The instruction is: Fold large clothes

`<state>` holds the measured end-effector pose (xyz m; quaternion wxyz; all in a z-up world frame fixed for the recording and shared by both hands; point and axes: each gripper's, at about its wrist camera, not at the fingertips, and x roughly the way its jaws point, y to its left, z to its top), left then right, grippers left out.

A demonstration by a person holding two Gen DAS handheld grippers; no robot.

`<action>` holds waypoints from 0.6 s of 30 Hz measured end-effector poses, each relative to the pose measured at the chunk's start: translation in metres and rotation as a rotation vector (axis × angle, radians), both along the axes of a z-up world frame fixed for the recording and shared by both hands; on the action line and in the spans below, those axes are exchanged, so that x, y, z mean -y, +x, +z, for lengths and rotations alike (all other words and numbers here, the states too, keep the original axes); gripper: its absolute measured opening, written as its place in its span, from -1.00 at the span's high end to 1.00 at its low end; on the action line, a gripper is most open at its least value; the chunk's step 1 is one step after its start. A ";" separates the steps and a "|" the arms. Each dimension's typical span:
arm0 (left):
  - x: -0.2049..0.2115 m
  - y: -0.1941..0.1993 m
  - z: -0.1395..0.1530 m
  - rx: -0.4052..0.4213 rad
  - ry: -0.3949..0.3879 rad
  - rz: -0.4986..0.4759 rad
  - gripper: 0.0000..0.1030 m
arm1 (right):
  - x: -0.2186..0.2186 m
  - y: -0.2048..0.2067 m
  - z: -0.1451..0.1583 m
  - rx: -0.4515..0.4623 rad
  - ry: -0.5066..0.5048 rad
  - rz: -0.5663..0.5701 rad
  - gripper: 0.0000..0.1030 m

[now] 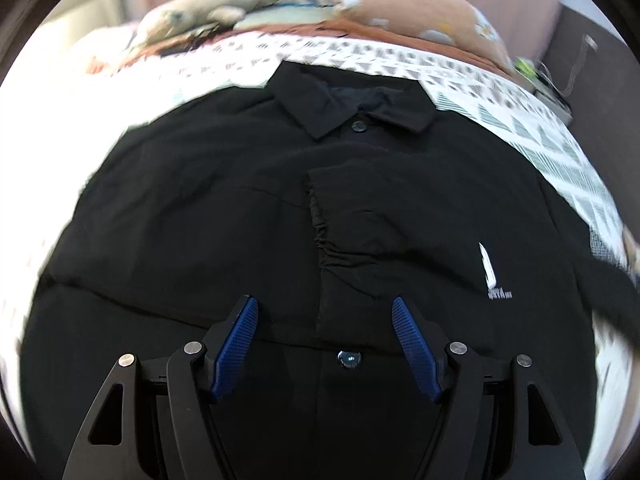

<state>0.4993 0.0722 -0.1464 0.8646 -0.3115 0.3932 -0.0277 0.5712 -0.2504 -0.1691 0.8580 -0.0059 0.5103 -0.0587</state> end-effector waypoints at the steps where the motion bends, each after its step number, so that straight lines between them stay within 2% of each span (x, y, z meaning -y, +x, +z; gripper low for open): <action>1: -0.002 0.000 0.001 0.001 -0.012 0.006 -0.72 | 0.001 0.000 -0.002 -0.012 -0.008 0.017 -0.32; 4: -0.001 -0.001 0.005 0.013 0.010 0.017 -0.72 | 0.016 -0.002 -0.003 -0.020 -0.017 -0.017 0.21; 6: 0.004 0.000 0.006 0.014 0.026 0.016 -0.72 | 0.023 -0.005 0.000 -0.028 0.018 -0.015 0.32; 7: 0.006 0.000 0.006 0.015 0.023 0.014 -0.72 | 0.026 -0.005 0.002 -0.036 0.021 -0.014 0.46; 10: 0.014 0.000 0.004 0.015 0.006 -0.005 -0.72 | 0.033 -0.006 0.014 -0.027 -0.052 -0.022 0.49; 11: 0.018 0.001 0.004 0.015 0.007 -0.013 -0.72 | 0.039 -0.010 0.021 -0.018 -0.075 -0.031 0.56; 15: 0.024 0.002 0.003 0.014 0.037 -0.032 -0.72 | 0.073 -0.023 0.040 0.006 -0.085 -0.085 0.58; 18: 0.024 0.003 0.003 0.011 0.034 -0.026 -0.72 | 0.117 -0.039 0.061 0.041 -0.080 -0.197 0.58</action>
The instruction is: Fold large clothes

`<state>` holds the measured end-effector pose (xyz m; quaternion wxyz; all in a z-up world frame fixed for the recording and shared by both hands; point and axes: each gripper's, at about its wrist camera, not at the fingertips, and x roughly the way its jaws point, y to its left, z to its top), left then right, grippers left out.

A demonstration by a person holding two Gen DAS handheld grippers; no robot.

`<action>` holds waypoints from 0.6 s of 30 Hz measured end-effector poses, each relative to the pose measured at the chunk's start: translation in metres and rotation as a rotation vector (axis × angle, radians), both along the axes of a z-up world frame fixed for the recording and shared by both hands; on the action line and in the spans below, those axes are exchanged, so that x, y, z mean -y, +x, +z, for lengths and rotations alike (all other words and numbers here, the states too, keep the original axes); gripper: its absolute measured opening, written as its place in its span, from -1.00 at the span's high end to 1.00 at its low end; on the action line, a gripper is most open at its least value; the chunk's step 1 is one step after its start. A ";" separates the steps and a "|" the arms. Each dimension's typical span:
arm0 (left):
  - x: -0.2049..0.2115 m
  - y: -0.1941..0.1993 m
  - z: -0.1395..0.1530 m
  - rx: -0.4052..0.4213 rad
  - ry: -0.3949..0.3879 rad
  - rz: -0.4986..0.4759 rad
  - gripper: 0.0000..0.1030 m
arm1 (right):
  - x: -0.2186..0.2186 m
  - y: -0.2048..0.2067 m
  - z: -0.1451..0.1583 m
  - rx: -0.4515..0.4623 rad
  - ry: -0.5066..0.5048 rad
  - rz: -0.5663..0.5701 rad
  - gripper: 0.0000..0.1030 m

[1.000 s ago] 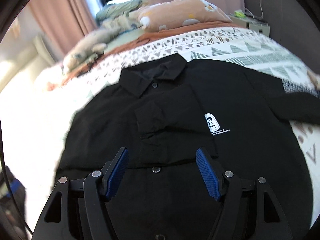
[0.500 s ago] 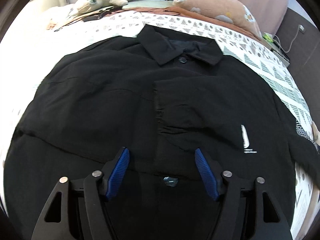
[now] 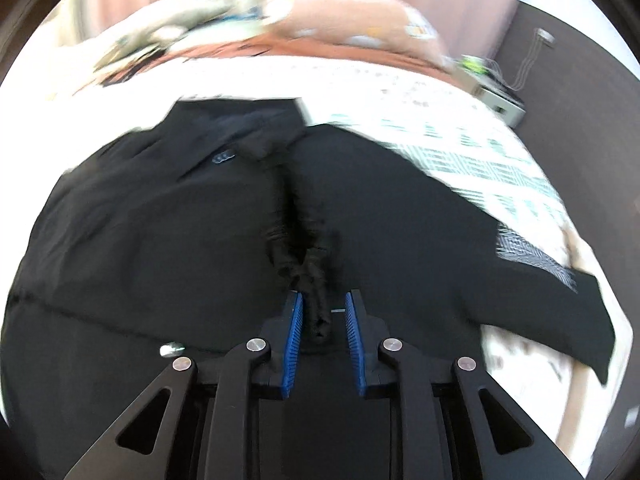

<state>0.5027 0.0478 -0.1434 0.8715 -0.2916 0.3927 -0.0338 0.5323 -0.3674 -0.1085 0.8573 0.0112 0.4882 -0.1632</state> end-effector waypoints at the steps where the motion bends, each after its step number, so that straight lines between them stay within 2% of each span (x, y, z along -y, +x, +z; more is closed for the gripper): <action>1: -0.001 0.001 -0.001 -0.002 -0.004 0.004 -0.72 | 0.017 -0.006 0.008 0.009 0.000 -0.047 0.58; 3: -0.003 0.003 -0.002 -0.004 -0.016 0.011 -0.72 | 0.048 -0.021 0.025 0.033 0.016 -0.109 0.58; 8: 0.009 0.008 -0.004 -0.003 -0.059 0.012 -0.72 | 0.089 -0.050 0.045 0.079 0.071 -0.139 0.57; 12: 0.034 0.012 -0.002 0.003 -0.019 -0.018 -0.72 | 0.108 -0.058 0.031 0.083 0.205 -0.123 0.57; 15: 0.054 0.017 -0.002 0.007 0.028 -0.043 -0.71 | 0.115 -0.057 0.010 0.067 0.319 -0.100 0.56; 18: 0.071 0.022 -0.002 0.004 0.077 -0.065 -0.60 | 0.119 -0.052 -0.015 0.056 0.429 -0.091 0.56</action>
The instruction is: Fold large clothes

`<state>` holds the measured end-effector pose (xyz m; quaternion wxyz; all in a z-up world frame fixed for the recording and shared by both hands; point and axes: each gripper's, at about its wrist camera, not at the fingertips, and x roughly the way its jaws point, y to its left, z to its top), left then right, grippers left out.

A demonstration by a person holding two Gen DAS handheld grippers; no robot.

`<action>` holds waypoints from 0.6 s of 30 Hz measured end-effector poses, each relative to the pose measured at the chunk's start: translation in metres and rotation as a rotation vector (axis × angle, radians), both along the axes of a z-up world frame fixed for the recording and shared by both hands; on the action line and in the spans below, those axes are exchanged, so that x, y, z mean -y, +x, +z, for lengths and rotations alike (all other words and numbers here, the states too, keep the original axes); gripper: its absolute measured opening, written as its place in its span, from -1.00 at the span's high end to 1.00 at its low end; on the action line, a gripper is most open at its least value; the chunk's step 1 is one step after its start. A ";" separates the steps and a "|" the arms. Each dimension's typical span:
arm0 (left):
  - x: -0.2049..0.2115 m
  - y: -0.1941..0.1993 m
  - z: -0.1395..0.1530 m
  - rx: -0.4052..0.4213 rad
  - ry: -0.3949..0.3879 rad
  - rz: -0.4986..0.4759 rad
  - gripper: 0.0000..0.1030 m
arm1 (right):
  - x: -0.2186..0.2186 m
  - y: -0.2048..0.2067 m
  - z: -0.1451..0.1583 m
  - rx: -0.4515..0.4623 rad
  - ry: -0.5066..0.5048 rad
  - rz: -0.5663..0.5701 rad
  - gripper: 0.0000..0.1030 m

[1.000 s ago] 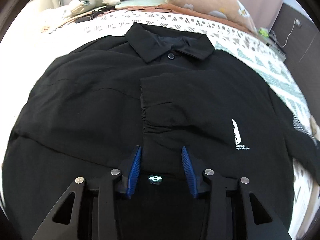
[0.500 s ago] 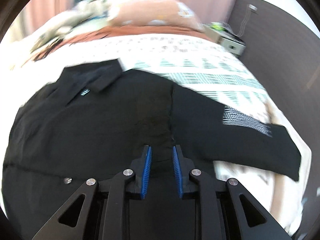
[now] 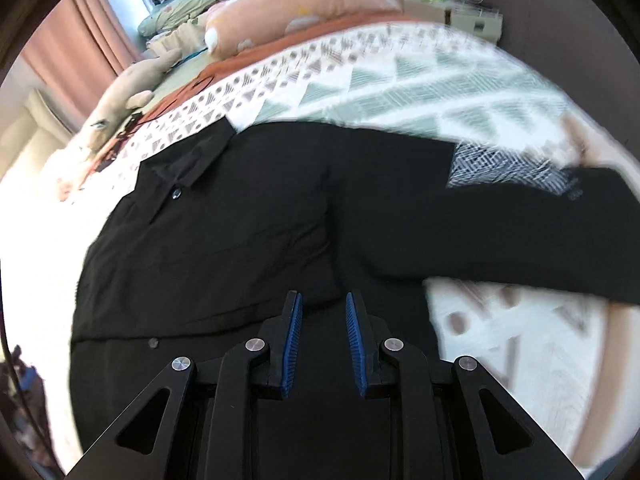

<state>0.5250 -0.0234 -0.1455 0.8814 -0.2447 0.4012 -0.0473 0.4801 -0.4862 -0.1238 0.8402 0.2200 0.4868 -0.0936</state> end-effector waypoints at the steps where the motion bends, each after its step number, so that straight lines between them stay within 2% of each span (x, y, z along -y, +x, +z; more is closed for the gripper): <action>1: 0.003 0.001 -0.001 0.000 0.007 -0.001 -0.59 | 0.000 0.003 -0.009 -0.003 0.025 0.003 0.56; 3: 0.010 0.005 0.000 0.001 0.019 -0.005 -0.57 | -0.002 0.011 -0.027 -0.015 0.060 0.006 0.56; 6: 0.020 0.009 -0.001 0.001 0.069 -0.003 -0.38 | -0.004 0.021 -0.049 -0.033 0.097 0.004 0.56; 7: 0.023 0.009 -0.001 0.003 0.083 -0.008 -0.37 | -0.004 0.024 -0.053 -0.031 0.101 0.004 0.56; 12: 0.033 0.008 0.002 0.038 0.135 0.004 -0.37 | 0.000 0.035 -0.056 -0.002 0.097 0.022 0.56; 15: 0.032 0.004 0.003 0.063 0.102 0.037 -0.38 | 0.006 0.031 -0.048 -0.001 0.087 0.023 0.56; 16: 0.033 0.004 0.003 0.064 0.085 0.037 -0.38 | 0.009 0.027 -0.043 0.007 0.089 0.027 0.50; 17: 0.033 0.003 0.003 0.065 0.067 0.037 -0.38 | 0.013 0.022 -0.039 0.015 0.094 0.029 0.18; 18: 0.035 0.002 0.004 0.075 0.059 0.037 -0.39 | 0.018 0.016 -0.034 0.025 0.098 0.029 -0.02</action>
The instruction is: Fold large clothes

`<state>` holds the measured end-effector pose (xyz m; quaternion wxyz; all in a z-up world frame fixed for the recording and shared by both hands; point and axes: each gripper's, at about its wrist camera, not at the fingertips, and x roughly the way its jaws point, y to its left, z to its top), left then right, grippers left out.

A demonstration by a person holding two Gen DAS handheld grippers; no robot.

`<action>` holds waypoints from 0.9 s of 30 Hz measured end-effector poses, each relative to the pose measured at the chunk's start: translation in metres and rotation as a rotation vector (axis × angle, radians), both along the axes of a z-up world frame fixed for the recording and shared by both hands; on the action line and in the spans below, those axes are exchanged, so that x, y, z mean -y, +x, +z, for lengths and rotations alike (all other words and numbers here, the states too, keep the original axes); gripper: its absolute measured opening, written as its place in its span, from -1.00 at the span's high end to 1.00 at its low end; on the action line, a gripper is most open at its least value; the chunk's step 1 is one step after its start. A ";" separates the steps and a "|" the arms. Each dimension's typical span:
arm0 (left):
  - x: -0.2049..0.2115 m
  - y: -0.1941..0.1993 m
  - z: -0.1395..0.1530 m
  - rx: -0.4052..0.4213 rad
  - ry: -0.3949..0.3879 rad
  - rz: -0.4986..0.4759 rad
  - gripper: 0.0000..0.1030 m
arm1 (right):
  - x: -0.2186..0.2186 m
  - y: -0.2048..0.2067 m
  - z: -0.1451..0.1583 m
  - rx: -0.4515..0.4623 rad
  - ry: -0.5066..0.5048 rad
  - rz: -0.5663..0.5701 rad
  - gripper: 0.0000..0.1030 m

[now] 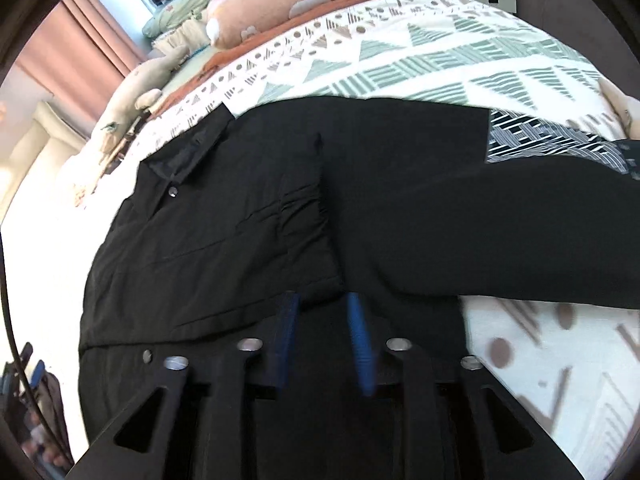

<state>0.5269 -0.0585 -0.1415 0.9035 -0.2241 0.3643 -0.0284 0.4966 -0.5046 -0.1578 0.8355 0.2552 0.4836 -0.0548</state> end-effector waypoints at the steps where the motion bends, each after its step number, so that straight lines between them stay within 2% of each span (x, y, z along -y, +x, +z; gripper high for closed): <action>1: 0.003 -0.001 0.002 0.013 0.002 -0.003 -0.44 | 0.006 -0.006 0.005 0.012 0.002 -0.006 -0.36; 2: 0.006 -0.003 0.006 0.028 0.008 0.001 -0.49 | 0.013 -0.014 0.011 0.028 -0.004 -0.021 -0.45; 4: 0.012 -0.009 0.014 0.076 0.011 0.020 -0.80 | 0.029 -0.028 0.022 0.047 -0.029 -0.053 -0.45; 6: 0.018 -0.016 0.024 0.137 0.006 0.016 -1.00 | 0.047 -0.044 0.032 0.057 -0.053 -0.088 -0.45; 9: 0.030 -0.024 0.037 0.195 0.037 -0.005 -1.00 | 0.074 -0.070 0.043 0.062 -0.084 -0.155 -0.45; 12: 0.041 -0.024 0.036 0.186 0.050 -0.029 -1.00 | 0.105 -0.099 0.049 0.056 -0.104 -0.229 -0.45; 15: 0.045 -0.022 0.030 0.166 0.026 -0.044 -0.99 | 0.139 -0.133 0.051 0.037 -0.132 -0.325 -0.45; 17: 0.049 -0.021 0.028 0.159 0.028 -0.060 -0.99 | 0.159 -0.153 0.049 0.033 -0.129 -0.370 -0.45; 21: 0.059 -0.022 0.028 0.164 0.086 -0.104 -0.99 | 0.198 -0.190 0.041 0.009 -0.138 -0.467 -0.45; 27: 0.068 -0.021 0.023 0.145 0.091 -0.136 -0.99 | 0.243 -0.233 0.026 -0.043 -0.181 -0.576 -0.45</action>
